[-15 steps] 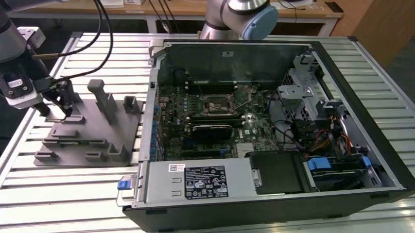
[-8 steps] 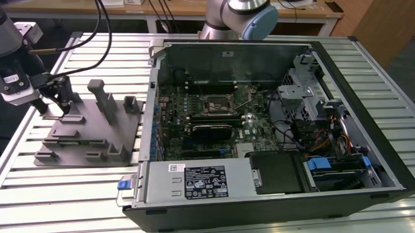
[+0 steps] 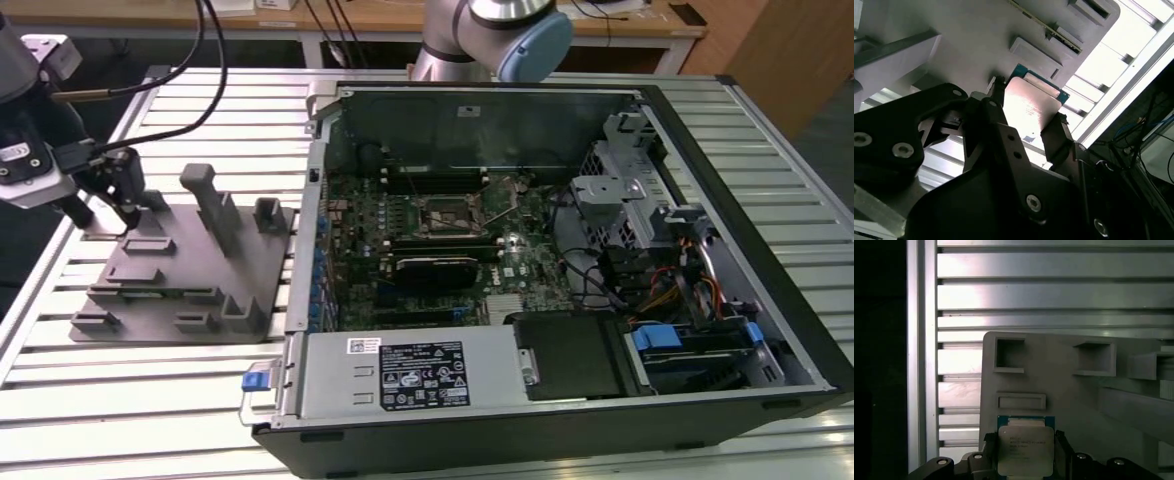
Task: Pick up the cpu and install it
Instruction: 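Pick up the cpu and move it towards the insertion slot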
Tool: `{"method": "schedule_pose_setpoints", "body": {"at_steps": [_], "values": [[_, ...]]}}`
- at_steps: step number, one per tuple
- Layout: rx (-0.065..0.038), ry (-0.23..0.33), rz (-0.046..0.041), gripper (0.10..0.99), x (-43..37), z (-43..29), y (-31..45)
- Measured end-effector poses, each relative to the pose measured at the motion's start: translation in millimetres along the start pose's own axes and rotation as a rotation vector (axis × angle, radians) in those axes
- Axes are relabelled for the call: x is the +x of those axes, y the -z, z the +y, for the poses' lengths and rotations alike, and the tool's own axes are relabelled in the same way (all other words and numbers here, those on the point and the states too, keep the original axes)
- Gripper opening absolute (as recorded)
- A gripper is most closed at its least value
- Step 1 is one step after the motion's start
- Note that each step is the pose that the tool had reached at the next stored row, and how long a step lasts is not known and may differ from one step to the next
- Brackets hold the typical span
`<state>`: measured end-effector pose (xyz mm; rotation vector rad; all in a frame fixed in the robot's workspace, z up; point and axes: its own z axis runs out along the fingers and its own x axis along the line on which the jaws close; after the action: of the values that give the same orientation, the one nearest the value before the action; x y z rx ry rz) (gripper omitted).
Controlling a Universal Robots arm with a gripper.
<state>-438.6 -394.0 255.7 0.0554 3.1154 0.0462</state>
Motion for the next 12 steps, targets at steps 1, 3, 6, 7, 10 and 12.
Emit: {"method": "schedule_pose_setpoints", "body": {"at_steps": [1,3,6,7,10,12], "values": [[0.0,0.0,-0.0001,0.541,0.0,0.0,1.2],[0.0,0.0,-0.0003,0.541,-0.1,0.1,3.6],[0.0,0.0,-0.0005,0.541,-0.2,0.2,7.3],[0.0,0.0,-0.0005,0.541,-0.2,0.3,8.5],[0.0,0.0,-0.0007,0.541,-0.3,0.4,12.3],[0.0,0.0,-0.0007,0.541,-0.4,0.4,15.0]]}}
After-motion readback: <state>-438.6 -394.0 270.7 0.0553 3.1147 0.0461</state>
